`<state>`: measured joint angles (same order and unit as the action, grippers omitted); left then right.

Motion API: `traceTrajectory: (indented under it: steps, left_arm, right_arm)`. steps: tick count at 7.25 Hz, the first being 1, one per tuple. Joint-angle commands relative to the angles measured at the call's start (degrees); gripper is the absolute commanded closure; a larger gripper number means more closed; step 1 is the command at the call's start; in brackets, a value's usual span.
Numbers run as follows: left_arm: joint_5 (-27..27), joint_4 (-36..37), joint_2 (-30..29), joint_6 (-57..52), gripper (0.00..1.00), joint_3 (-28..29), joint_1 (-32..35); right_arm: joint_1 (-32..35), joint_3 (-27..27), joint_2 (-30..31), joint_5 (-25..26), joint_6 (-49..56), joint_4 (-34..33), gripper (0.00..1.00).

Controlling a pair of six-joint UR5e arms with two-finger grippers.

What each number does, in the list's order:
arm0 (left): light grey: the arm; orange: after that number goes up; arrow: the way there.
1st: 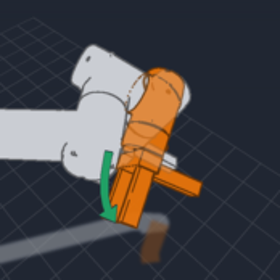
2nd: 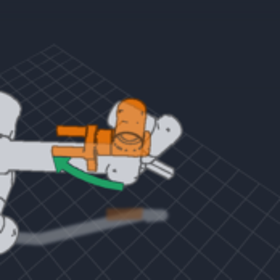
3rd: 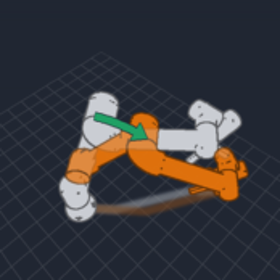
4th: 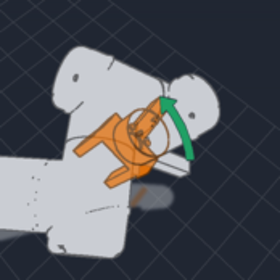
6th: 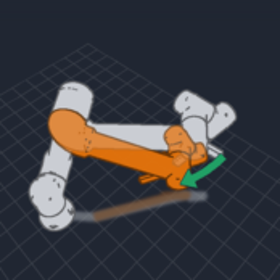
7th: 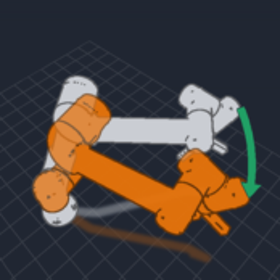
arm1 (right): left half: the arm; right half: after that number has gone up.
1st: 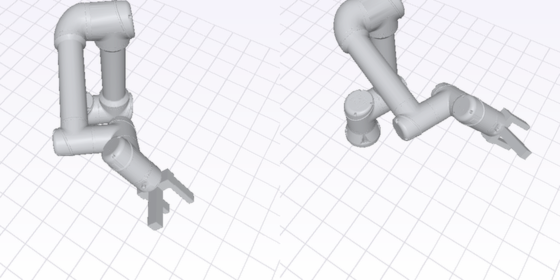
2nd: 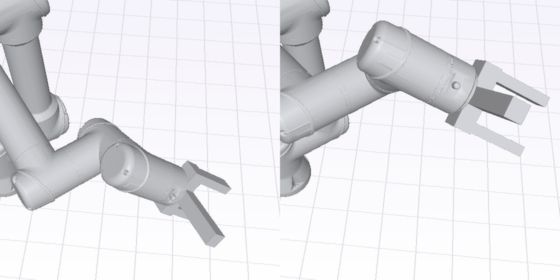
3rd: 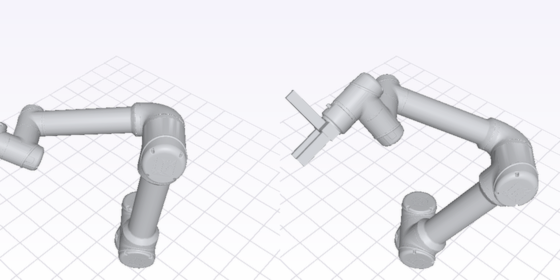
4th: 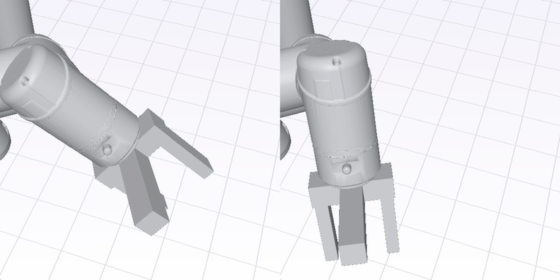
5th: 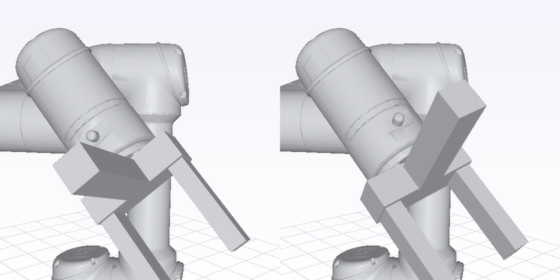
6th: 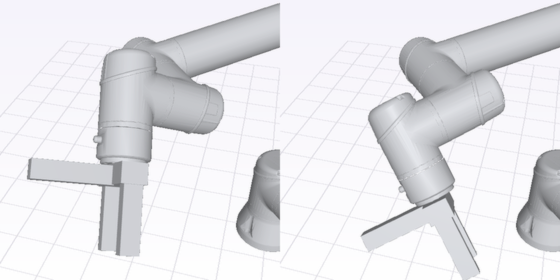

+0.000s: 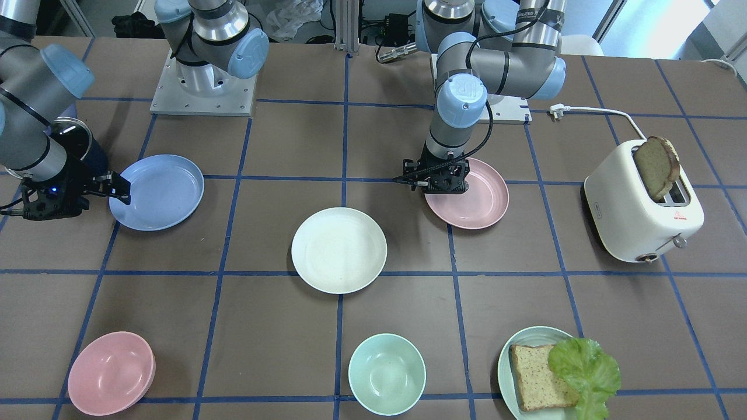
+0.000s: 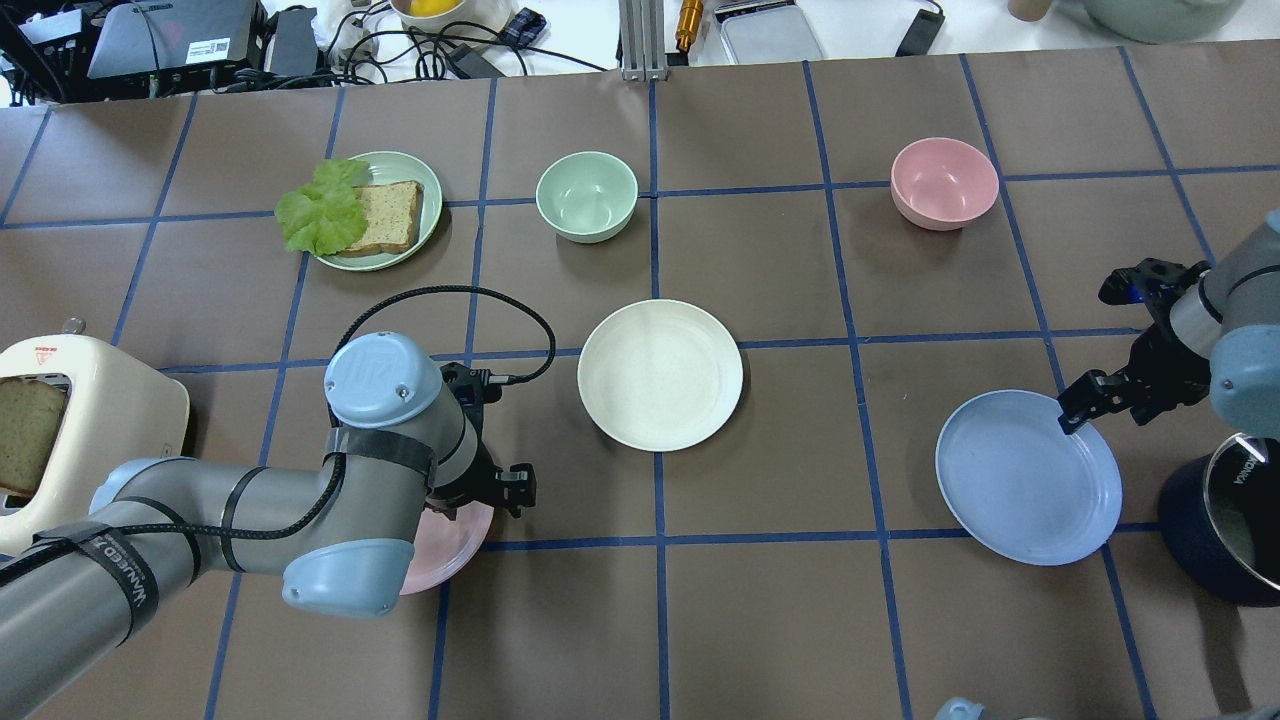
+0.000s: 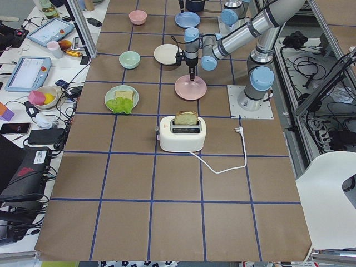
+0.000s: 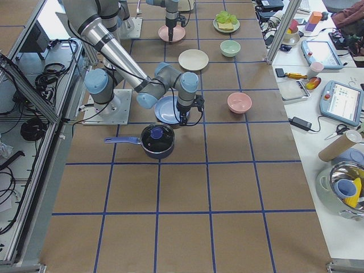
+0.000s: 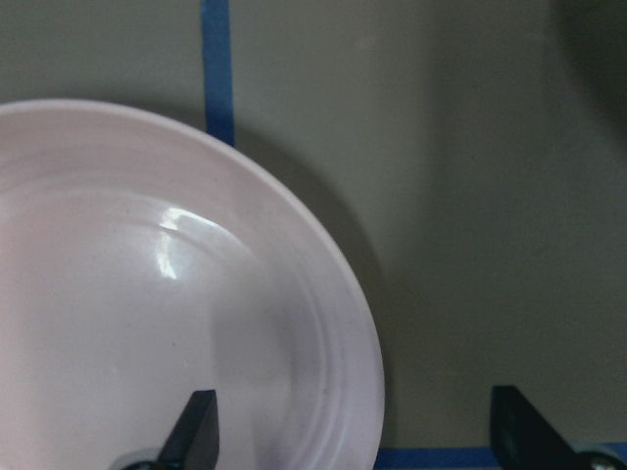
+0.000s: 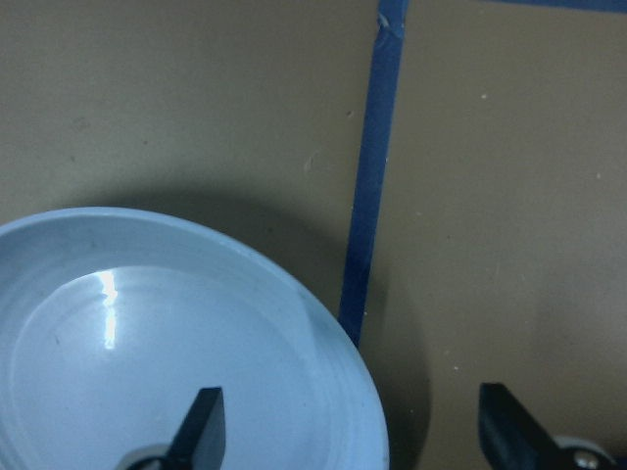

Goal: Stack three plates with pink and blue
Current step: 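Move left gripper to pink plate rim while right gripper reaches blue plate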

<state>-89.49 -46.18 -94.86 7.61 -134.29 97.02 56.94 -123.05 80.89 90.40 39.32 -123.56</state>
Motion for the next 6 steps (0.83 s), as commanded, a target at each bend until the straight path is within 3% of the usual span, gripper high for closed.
traceTrajectory:
  steps: [1,3,4,6]
  left_arm:
    - [-0.6,0.0,0.2,0.4,1.0,-0.4,0.3]
    - [-0.9,0.3,1.1,0.5,1.0,-0.3,0.3]
    - [-2.3,0.0,2.2,2.2,1.0,1.5,0.2]
    - [-2.3,-6.1,-0.2,9.8,1.0,12.2,0.5]
  right_arm:
    - [-0.3,-0.4,-1.2,0.6,0.2,1.1,0.19]
    - [-0.9,-1.1,-1.2,1.0,0.2,1.7,0.3]
    - [-0.9,-1.1,-1.2,2.5,0.3,1.7,0.48]
    - [-1.0,-1.0,-2.4,4.3,0.3,1.8,0.66]
